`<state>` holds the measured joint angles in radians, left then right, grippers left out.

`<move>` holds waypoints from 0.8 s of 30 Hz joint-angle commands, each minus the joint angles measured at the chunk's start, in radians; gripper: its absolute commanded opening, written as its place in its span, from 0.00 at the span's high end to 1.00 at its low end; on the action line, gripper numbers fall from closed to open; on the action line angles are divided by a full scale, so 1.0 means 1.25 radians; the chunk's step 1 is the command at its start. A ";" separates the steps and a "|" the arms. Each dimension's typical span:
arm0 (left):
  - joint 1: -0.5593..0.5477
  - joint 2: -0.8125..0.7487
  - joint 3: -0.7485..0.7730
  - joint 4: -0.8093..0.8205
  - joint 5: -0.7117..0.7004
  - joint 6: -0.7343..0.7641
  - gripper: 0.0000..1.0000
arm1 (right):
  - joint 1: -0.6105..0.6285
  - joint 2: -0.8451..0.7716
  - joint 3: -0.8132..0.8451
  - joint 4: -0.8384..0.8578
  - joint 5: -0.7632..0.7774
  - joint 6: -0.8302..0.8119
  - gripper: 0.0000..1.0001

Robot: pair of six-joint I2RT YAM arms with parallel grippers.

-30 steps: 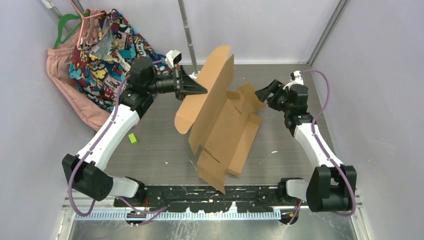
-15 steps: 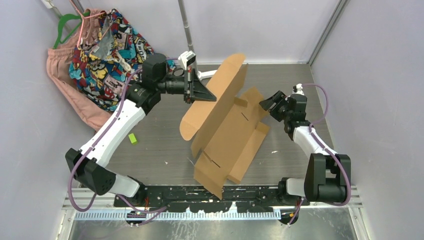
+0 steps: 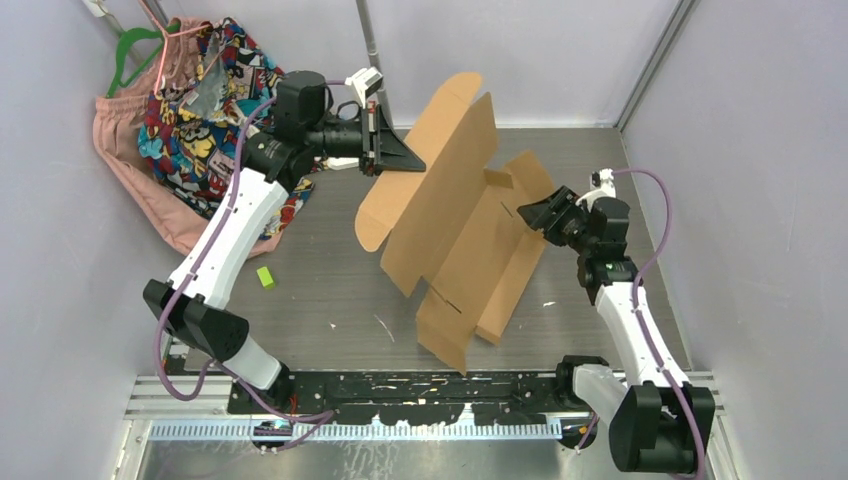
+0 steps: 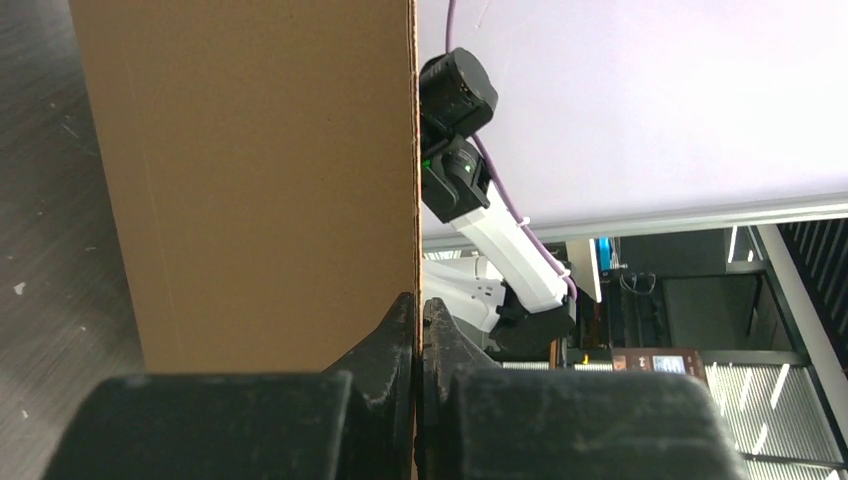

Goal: Fold the paper box

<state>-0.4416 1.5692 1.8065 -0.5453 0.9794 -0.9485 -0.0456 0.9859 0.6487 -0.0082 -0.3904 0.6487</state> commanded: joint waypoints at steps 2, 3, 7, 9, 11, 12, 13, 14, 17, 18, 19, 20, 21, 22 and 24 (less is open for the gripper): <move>0.026 0.003 0.053 -0.032 0.036 0.036 0.98 | 0.036 0.015 -0.024 -0.032 -0.038 -0.010 0.42; 0.029 0.002 0.054 -0.032 0.037 0.034 0.97 | 0.062 0.027 -0.034 -0.026 -0.027 -0.005 0.43; 0.042 -0.012 0.047 -0.006 0.046 0.005 0.97 | 0.127 0.133 -0.053 0.047 0.007 0.017 0.44; 0.043 -0.018 0.042 0.019 0.054 -0.017 0.97 | 0.156 0.190 -0.062 0.092 0.030 0.034 0.45; 0.045 -0.026 0.036 0.052 0.061 -0.041 0.97 | 0.174 0.248 -0.064 0.131 0.047 0.041 0.46; 0.047 -0.029 0.032 0.073 0.067 -0.058 0.97 | 0.180 0.274 -0.067 0.158 0.046 0.053 0.46; 0.047 -0.034 0.024 0.101 0.073 -0.079 0.97 | 0.187 0.302 -0.066 0.178 0.042 0.062 0.47; 0.046 -0.038 0.012 0.140 0.081 -0.109 0.96 | 0.195 0.324 -0.064 0.198 0.039 0.072 0.47; 0.047 -0.047 -0.027 0.257 0.100 -0.198 0.96 | 0.232 0.368 -0.056 0.248 0.045 0.099 0.48; 0.046 -0.048 -0.042 0.304 0.104 -0.232 0.96 | 0.248 0.380 -0.050 0.262 0.048 0.107 0.48; 0.046 -0.049 -0.057 0.355 0.110 -0.271 0.96 | 0.261 0.392 -0.040 0.276 0.051 0.116 0.48; 0.046 -0.048 -0.072 0.403 0.112 -0.303 0.96 | 0.276 0.414 -0.033 0.291 0.051 0.127 0.48; 0.047 -0.047 -0.089 0.440 0.115 -0.334 0.96 | 0.289 0.432 -0.026 0.310 0.051 0.141 0.48; 0.046 -0.047 -0.104 0.478 0.114 -0.359 0.96 | 0.301 0.446 -0.019 0.328 0.051 0.150 0.48; 0.046 -0.049 -0.140 0.549 0.114 -0.408 0.95 | 0.324 0.478 -0.006 0.357 0.053 0.168 0.48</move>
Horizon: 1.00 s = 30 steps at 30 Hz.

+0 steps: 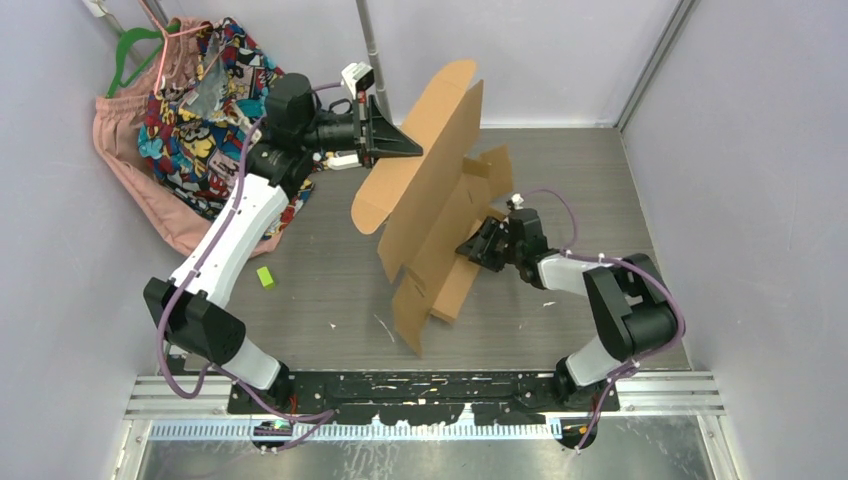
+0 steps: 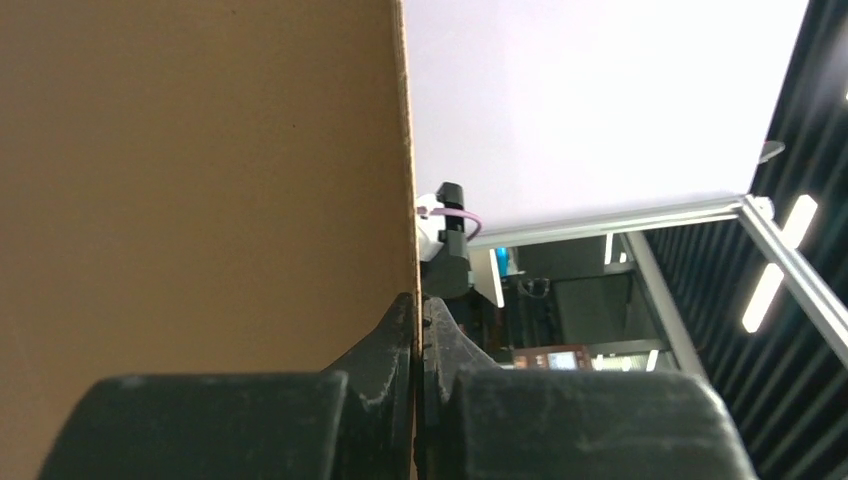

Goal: Fold the paper box

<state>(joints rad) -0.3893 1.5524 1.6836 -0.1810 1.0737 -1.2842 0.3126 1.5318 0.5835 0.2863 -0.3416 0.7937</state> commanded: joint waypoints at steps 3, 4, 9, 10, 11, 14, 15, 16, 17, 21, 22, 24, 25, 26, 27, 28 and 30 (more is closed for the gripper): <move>0.003 -0.034 -0.082 0.337 0.039 -0.196 0.95 | 0.067 0.082 0.062 0.169 0.015 0.080 0.48; 0.004 -0.034 -0.092 0.342 0.038 -0.197 0.96 | 0.078 0.096 0.071 0.175 0.018 0.084 0.48; 0.005 -0.048 -0.186 0.426 0.023 -0.245 0.96 | 0.107 0.159 0.084 0.272 0.009 0.135 0.49; 0.005 -0.048 -0.205 0.468 0.021 -0.272 0.96 | 0.110 0.174 0.084 0.302 0.005 0.152 0.49; 0.004 -0.044 -0.221 0.524 0.017 -0.301 0.96 | 0.112 0.188 0.089 0.321 -0.001 0.169 0.49; 0.004 -0.029 -0.251 0.645 0.003 -0.390 0.96 | 0.122 0.235 0.100 0.392 -0.013 0.209 0.50; 0.003 -0.024 -0.258 0.678 -0.003 -0.416 0.96 | 0.127 0.251 0.104 0.419 -0.017 0.222 0.50; 0.004 -0.018 -0.264 0.711 -0.010 -0.442 0.96 | 0.128 0.264 0.108 0.444 -0.020 0.233 0.50; 0.004 -0.012 -0.268 0.739 -0.015 -0.465 0.96 | 0.131 0.279 0.111 0.464 -0.023 0.244 0.50; 0.004 0.013 -0.270 0.835 -0.038 -0.544 0.96 | 0.140 0.308 0.130 0.511 -0.021 0.268 0.50; 0.003 0.017 -0.268 0.842 -0.040 -0.548 0.96 | 0.144 0.314 0.136 0.515 -0.018 0.272 0.50; 0.002 0.023 -0.272 0.846 -0.042 -0.547 0.96 | 0.149 0.327 0.153 0.516 -0.019 0.280 0.50; 0.001 0.024 -0.279 0.847 -0.041 -0.545 0.96 | 0.152 0.332 0.161 0.512 -0.019 0.283 0.50; 0.001 0.024 -0.290 0.847 -0.039 -0.540 0.97 | 0.153 0.337 0.167 0.506 -0.018 0.284 0.50; 0.001 0.022 -0.303 0.844 -0.035 -0.531 0.97 | 0.153 0.339 0.172 0.499 -0.018 0.283 0.50; 0.001 0.020 -0.319 0.838 -0.033 -0.522 0.97 | 0.154 0.343 0.178 0.490 -0.018 0.281 0.50; -0.001 0.017 -0.355 0.853 -0.036 -0.521 0.97 | 0.154 0.350 0.187 0.480 -0.023 0.278 0.50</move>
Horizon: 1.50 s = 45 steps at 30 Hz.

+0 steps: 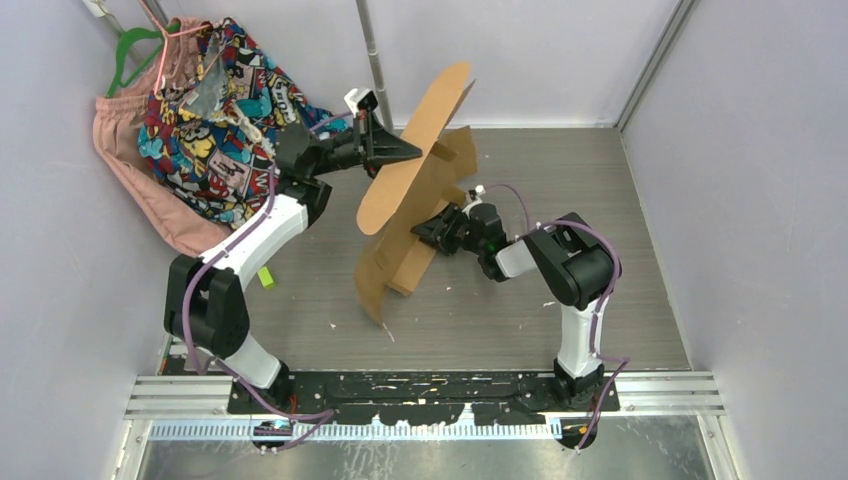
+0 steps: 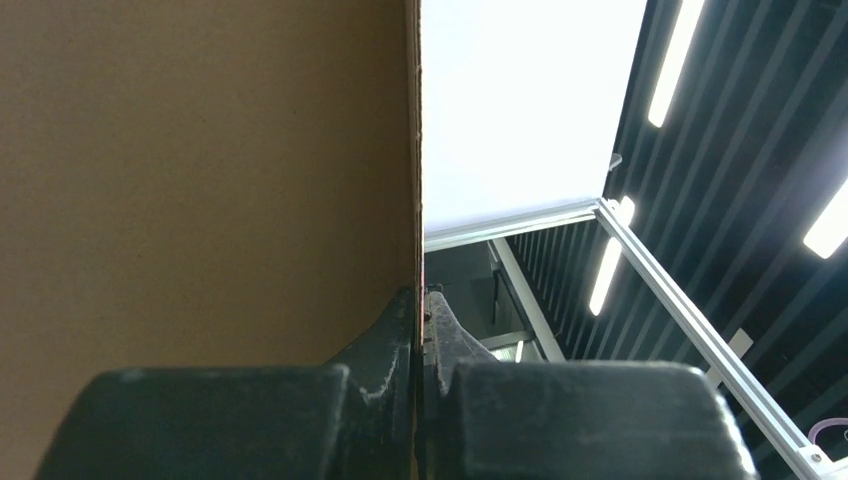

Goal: Fold the paper box

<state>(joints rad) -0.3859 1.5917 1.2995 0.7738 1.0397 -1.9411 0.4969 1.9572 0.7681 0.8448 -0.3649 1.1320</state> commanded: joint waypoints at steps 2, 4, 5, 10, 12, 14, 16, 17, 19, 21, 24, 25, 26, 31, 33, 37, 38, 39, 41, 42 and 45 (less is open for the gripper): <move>-0.012 -0.012 -0.079 0.115 -0.013 0.000 0.97 | 0.007 0.017 0.046 0.030 -0.006 0.008 0.50; -0.028 -0.006 -0.104 0.134 -0.017 -0.002 0.97 | 0.009 0.026 0.051 0.029 -0.007 0.009 0.50; -0.036 -0.003 -0.116 0.140 -0.017 0.002 0.97 | 0.008 0.031 0.053 0.030 -0.007 0.010 0.50; -0.063 0.010 -0.154 0.168 -0.032 0.005 0.97 | 0.010 0.039 0.060 0.027 -0.006 0.008 0.50; -0.086 0.019 -0.153 0.170 -0.035 0.009 0.97 | 0.013 0.045 0.064 0.024 -0.004 0.009 0.50; -0.107 0.032 -0.149 0.170 -0.040 0.014 0.97 | 0.015 0.051 0.064 0.027 -0.003 0.010 0.50; -0.125 0.042 -0.146 0.172 -0.044 0.018 0.97 | 0.015 0.053 0.060 0.032 -0.001 0.012 0.50; -0.135 0.046 -0.144 0.172 -0.047 0.021 0.97 | 0.017 0.054 0.057 0.035 0.000 0.013 0.50; -0.155 0.058 -0.141 0.171 -0.053 0.027 0.97 | 0.016 0.055 0.049 0.041 0.000 0.014 0.50; -0.176 0.067 -0.135 0.156 -0.055 0.048 0.97 | 0.016 0.053 0.038 0.049 0.000 0.014 0.50; -0.197 0.060 -0.136 0.078 -0.058 0.117 0.97 | 0.015 0.035 0.013 0.058 0.000 0.012 0.50; -0.202 0.055 -0.135 0.046 -0.057 0.143 0.98 | 0.015 0.028 0.004 0.054 0.000 0.007 0.50; -0.205 0.047 -0.132 0.012 -0.056 0.171 0.98 | 0.016 0.019 -0.004 0.050 -0.001 0.004 0.50; -0.218 0.002 -0.119 -0.181 -0.061 0.308 0.98 | 0.009 -0.027 -0.044 0.018 -0.010 -0.017 0.50; -0.223 -0.007 -0.120 -0.219 -0.067 0.337 0.98 | 0.005 -0.042 -0.061 0.012 -0.014 -0.020 0.50; -0.232 -0.016 -0.134 -0.240 -0.075 0.362 0.98 | -0.009 -0.068 -0.081 0.001 -0.028 -0.020 0.49; -0.235 -0.016 -0.139 -0.237 -0.078 0.363 0.98 | -0.013 -0.076 -0.085 -0.006 -0.030 -0.023 0.49; -0.240 -0.018 -0.143 -0.238 -0.081 0.365 0.98 | -0.018 -0.082 -0.089 -0.014 -0.033 -0.025 0.49; -0.250 -0.023 -0.143 -0.252 -0.087 0.377 0.98 | -0.026 -0.097 -0.101 -0.021 -0.037 -0.027 0.49; -0.254 -0.025 -0.140 -0.266 -0.091 0.388 0.98 | -0.032 -0.102 -0.106 -0.025 -0.036 -0.028 0.49; -0.268 -0.028 -0.130 -0.302 -0.099 0.413 0.98 | -0.039 -0.103 -0.112 -0.048 -0.036 -0.041 0.49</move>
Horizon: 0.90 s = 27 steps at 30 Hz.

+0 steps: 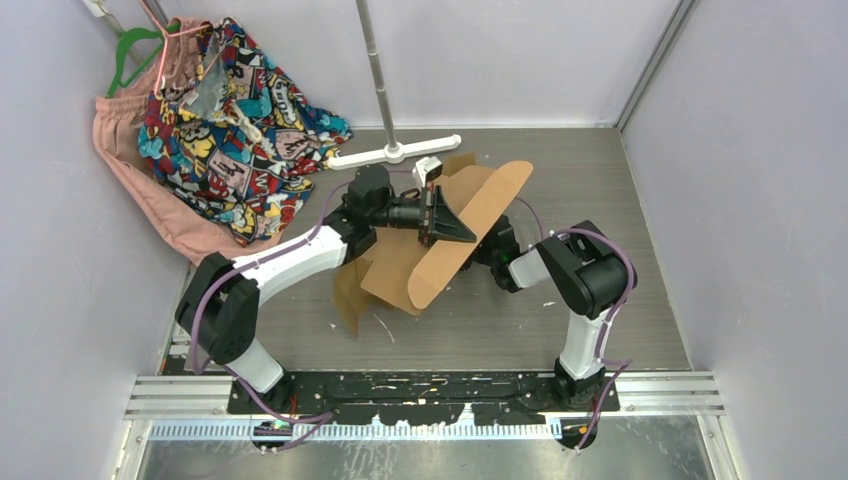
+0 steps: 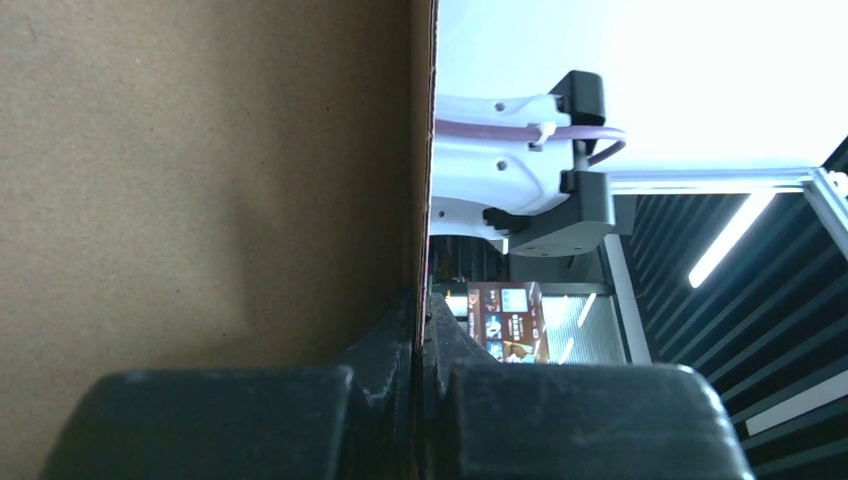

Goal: Fold the paper box

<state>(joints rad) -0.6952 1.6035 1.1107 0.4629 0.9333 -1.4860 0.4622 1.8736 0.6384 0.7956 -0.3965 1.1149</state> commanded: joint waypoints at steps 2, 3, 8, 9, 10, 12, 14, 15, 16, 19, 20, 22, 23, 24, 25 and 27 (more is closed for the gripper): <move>-0.030 -0.035 0.030 -0.063 -0.015 0.059 0.98 | -0.012 -0.023 -0.004 -0.013 -0.006 -0.027 0.50; -0.031 -0.034 0.035 -0.079 -0.015 0.068 0.98 | -0.010 -0.012 0.003 -0.011 -0.001 -0.025 0.51; -0.033 -0.029 0.058 -0.107 -0.009 0.096 0.98 | 0.010 0.066 0.053 0.076 0.036 0.033 0.54; -0.033 -0.026 0.063 -0.107 -0.005 0.098 0.98 | 0.018 0.081 0.068 0.089 0.042 0.041 0.55; -0.033 -0.023 0.068 -0.107 0.000 0.103 0.98 | 0.025 0.095 0.078 0.109 0.049 0.052 0.55; -0.033 -0.015 0.081 -0.108 0.013 0.112 0.98 | 0.038 0.125 0.102 0.130 0.064 0.072 0.55; -0.032 -0.009 0.091 -0.102 0.025 0.114 0.98 | 0.047 0.144 0.121 0.144 0.079 0.084 0.55; -0.032 -0.006 0.093 -0.101 0.030 0.116 0.98 | 0.050 0.152 0.131 0.145 0.082 0.087 0.55; -0.032 -0.005 0.092 -0.099 0.033 0.115 0.98 | 0.051 0.161 0.140 0.147 0.082 0.091 0.55; -0.022 -0.007 0.077 -0.091 0.035 0.111 0.98 | 0.052 0.160 0.139 0.157 0.077 0.101 0.55; -0.015 -0.010 0.071 -0.090 0.036 0.111 0.98 | 0.051 0.149 0.130 0.151 0.077 0.097 0.55; -0.006 -0.014 0.058 -0.081 0.037 0.106 0.98 | 0.046 0.121 0.102 0.141 0.074 0.078 0.55; -0.005 -0.014 0.054 -0.073 0.038 0.102 0.98 | 0.042 0.107 0.088 0.134 0.066 0.071 0.55; -0.006 -0.014 0.050 -0.067 0.039 0.099 0.98 | 0.036 0.095 0.074 0.128 0.057 0.066 0.54; -0.006 -0.013 0.045 -0.060 0.039 0.096 0.98 | 0.028 0.084 0.063 0.125 0.048 0.061 0.54; -0.006 -0.014 0.029 -0.038 0.037 0.082 0.98 | 0.012 0.064 0.037 0.113 0.032 0.051 0.54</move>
<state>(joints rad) -0.7059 1.6032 1.1732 0.3325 0.9485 -1.3746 0.5064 2.0384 0.7399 0.9432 -0.3298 1.2198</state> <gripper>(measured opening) 0.026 0.455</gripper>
